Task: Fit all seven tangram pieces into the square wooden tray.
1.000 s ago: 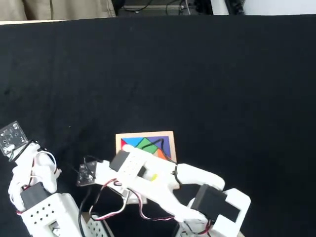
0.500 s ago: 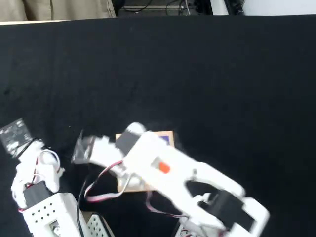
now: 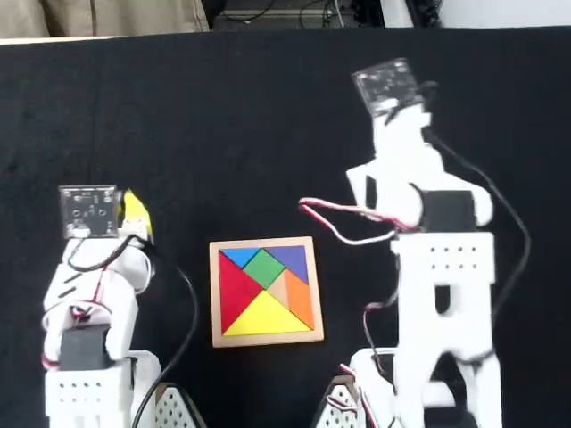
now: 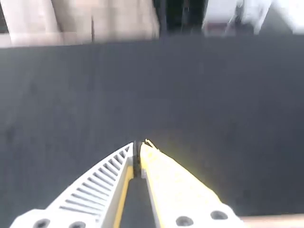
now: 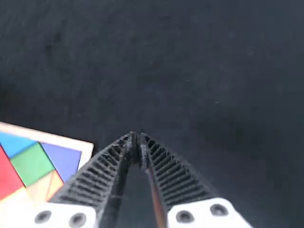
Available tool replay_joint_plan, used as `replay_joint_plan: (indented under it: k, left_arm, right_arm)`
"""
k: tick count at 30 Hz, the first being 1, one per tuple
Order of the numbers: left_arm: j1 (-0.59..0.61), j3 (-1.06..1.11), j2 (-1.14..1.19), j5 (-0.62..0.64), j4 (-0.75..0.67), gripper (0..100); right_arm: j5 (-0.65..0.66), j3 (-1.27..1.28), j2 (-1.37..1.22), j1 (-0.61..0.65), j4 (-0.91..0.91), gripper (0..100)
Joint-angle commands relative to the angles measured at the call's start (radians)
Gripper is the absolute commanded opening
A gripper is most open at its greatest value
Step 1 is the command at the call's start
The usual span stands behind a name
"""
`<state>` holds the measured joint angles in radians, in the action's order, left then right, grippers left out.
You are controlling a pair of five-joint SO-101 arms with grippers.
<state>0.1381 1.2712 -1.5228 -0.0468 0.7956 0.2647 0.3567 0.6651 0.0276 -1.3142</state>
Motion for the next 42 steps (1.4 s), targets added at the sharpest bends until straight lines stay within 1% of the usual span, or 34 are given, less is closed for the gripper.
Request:
replay_joint_plan:
  k: [1,4,6,11,16,20,23,26,28,31,33,36,38,39,40,42]
  left_arm:
    - [-0.015,-0.263,-0.006,-0.015,0.107,4]
    - [-0.022,-0.387,-0.006,-0.017,0.252,4]
    - [-0.022,-0.449,-0.006,-0.017,0.321,4]
    - [-0.024,-0.556,-0.008,-0.017,0.425,4]
    - [-0.024,-0.627,-0.021,-0.017,0.522,4]
    - [-0.015,-0.624,-0.160,-0.018,0.620,4]
    - [-0.013,-0.622,-0.327,-0.037,0.643,4]
    - [-0.016,-0.599,-0.276,-0.133,0.635,4]
    - [-0.015,-0.515,-0.259,-0.166,0.606,4]
    - [-0.012,-0.297,-0.293,-0.170,0.471,4]
    - [0.042,-0.091,-0.308,-0.166,0.319,4]
    - [0.130,0.225,-0.302,-0.164,0.020,4]
    - [0.183,0.398,-0.302,-0.167,-0.157,4]
    - [0.206,0.438,-0.292,-0.166,-0.204,4]
    - [0.228,0.424,-0.290,-0.166,-0.193,4]
    - [0.246,0.401,-0.295,-0.169,-0.117,4]
  right_arm:
    - [-0.049,-0.061,0.179,0.041,-0.035,1.1]
    - [-0.048,-0.025,0.366,0.104,-0.061,1.1]
    - [-0.046,0.019,0.495,0.137,-0.064,1.1]
    - [-0.043,0.153,0.800,0.144,-0.074,1.1]
    - [-0.041,0.249,1.044,0.144,-0.100,1.1]
    - [-0.041,0.374,1.219,0.143,-0.052,1.1]
    - [-0.040,0.435,1.222,0.144,-0.011,1.1]
    - [-0.040,0.524,1.219,0.143,0.074,1.1]
    - [-0.040,0.575,1.221,0.143,0.138,1.1]
    - [-0.040,0.650,1.221,0.143,0.204,1.1]
    - [-0.040,0.722,1.221,0.138,0.239,1.1]
    - [-0.040,0.854,1.221,0.097,0.296,1.1]
    - [-0.040,0.937,1.221,0.040,0.342,1.1]
    - [-0.040,0.974,1.221,0.017,0.370,1.1]
    - [-0.040,1.001,1.219,0.002,0.393,1.1]
    - [-0.040,1.044,1.219,-0.002,0.419,1.1]
